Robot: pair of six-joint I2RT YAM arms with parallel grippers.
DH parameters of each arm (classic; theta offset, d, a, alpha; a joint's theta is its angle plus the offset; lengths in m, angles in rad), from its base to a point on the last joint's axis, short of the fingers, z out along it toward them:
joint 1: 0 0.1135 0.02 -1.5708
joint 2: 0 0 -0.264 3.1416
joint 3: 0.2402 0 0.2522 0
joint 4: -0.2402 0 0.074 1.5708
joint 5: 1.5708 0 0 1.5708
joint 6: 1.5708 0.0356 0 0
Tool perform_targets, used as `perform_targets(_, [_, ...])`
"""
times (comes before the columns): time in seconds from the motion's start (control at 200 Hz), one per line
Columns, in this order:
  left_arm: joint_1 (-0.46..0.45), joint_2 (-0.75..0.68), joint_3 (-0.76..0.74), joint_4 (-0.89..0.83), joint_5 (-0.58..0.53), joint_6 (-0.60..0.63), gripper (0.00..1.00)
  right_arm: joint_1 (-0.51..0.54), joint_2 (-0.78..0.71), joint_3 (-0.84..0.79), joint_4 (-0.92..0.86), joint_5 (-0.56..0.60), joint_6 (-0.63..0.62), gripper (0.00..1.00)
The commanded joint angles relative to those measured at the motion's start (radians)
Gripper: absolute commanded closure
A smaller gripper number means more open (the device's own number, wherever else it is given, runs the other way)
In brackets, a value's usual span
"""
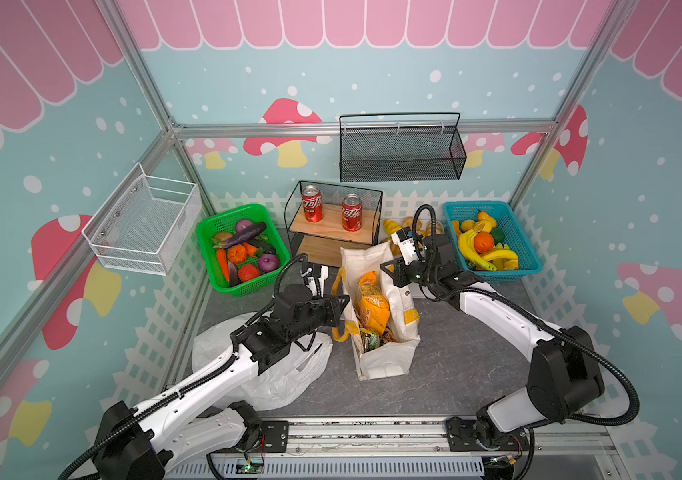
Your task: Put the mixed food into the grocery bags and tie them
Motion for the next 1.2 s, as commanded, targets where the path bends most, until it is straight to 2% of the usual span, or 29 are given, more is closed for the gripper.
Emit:
perform_targets(0.0, [-0.075,-0.045,0.054,0.012,0.084,0.019,1.0,0.003,-0.142,-0.004,-0.089,0.127,-0.093,0.99])
perform_targets(0.165, [-0.204,0.002,0.102,0.083,0.116,0.004,1.0,-0.001,-0.296,-0.01,-0.274,0.391,-0.157,1.0])
perform_targets(0.435, [-0.336,0.26,0.257,0.16,0.179,-0.013,1.0,-0.031,-0.379,-0.017,-0.447,0.709,-0.177,1.0])
perform_targets(0.59, [-0.371,0.373,0.316,0.205,0.216,-0.037,1.0,-0.052,-0.393,-0.027,-0.454,0.785,-0.187,1.0])
perform_targets(0.856, [-0.38,0.478,0.335,0.272,0.236,-0.077,1.0,-0.064,-0.33,-0.002,-0.471,0.893,-0.235,1.0])
perform_targets(1.196, [-0.421,0.616,0.416,0.308,0.288,-0.113,1.0,-0.154,-0.279,0.028,-0.529,1.048,-0.283,1.0])
